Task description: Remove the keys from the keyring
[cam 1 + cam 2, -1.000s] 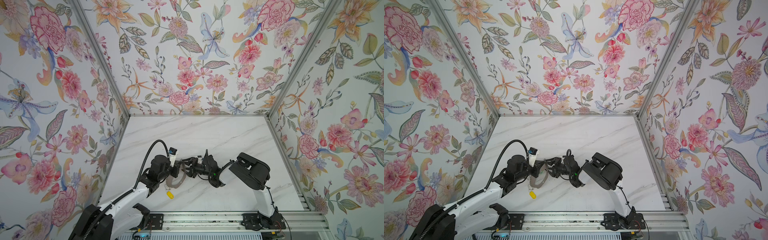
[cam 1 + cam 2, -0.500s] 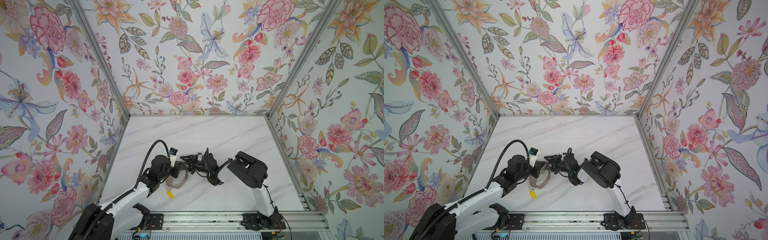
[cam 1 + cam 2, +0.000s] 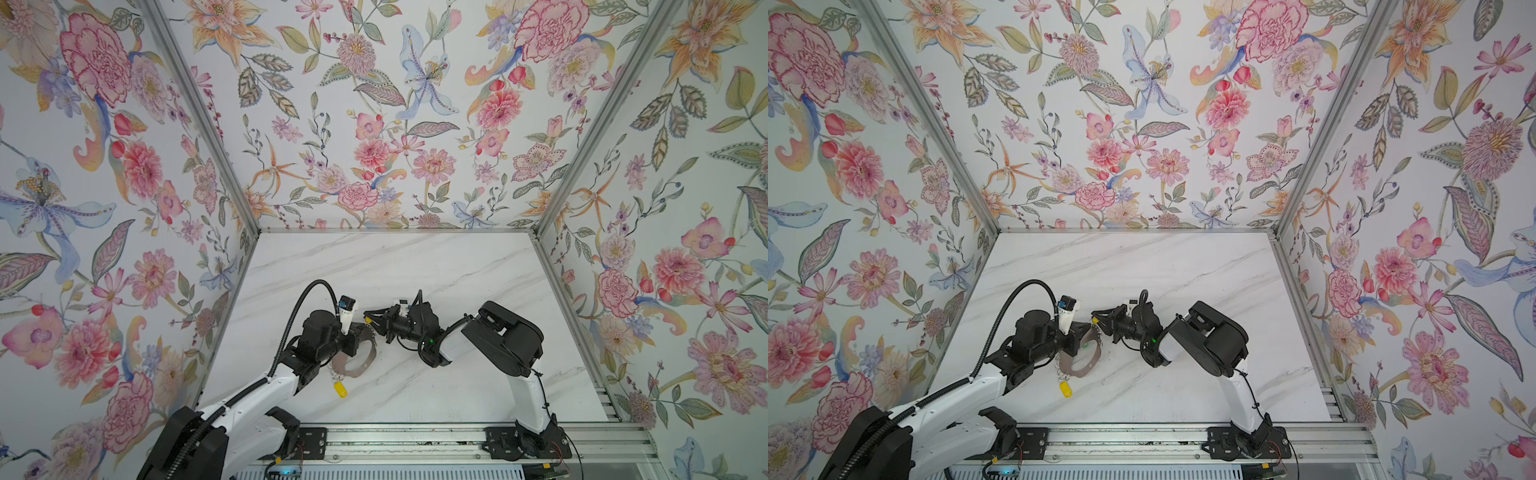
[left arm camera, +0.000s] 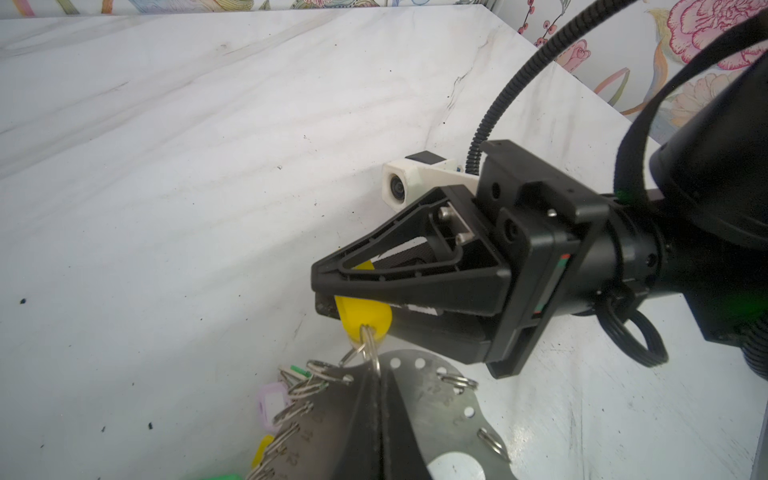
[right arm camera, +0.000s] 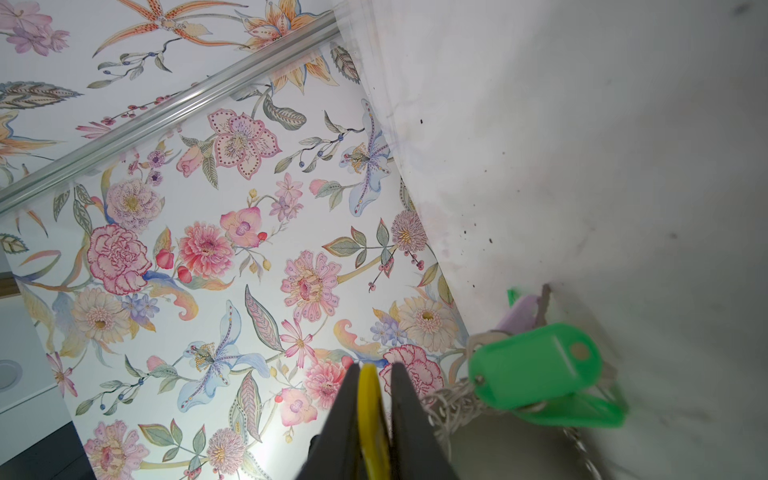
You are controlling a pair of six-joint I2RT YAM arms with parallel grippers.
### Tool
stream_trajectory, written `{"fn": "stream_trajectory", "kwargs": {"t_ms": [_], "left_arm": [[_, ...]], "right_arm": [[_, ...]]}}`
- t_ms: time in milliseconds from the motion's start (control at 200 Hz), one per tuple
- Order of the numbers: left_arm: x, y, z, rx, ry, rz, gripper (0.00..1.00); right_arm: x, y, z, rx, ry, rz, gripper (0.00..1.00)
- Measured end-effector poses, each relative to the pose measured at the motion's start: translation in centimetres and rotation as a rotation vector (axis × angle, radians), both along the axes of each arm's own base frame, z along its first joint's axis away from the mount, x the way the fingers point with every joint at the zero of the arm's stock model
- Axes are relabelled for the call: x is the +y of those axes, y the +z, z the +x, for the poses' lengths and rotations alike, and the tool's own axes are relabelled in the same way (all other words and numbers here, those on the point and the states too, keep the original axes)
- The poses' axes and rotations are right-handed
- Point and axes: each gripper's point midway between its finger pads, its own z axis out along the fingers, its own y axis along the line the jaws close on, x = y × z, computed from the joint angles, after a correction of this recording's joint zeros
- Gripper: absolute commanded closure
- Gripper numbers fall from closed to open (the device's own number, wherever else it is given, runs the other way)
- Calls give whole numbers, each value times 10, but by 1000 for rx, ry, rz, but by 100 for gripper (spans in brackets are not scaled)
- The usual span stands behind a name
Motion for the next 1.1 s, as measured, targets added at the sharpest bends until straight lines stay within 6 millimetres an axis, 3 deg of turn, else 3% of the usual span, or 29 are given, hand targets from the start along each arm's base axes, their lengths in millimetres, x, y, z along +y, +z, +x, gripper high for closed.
{"fn": "stream_trajectory", "kwargs": {"t_ms": [275,806,1101], "left_arm": [[0,0,0,0,0,0,100],[3,3,-1,-9,15,-91,100],[7,24,6,-71,45,-196,100]], "right_arm": [[-8,-2,-5,-12,10,-25,100],[-11,-1,-16,-143,129,-156,100],[-1,25,-20,-302,213,-238,100]]}}
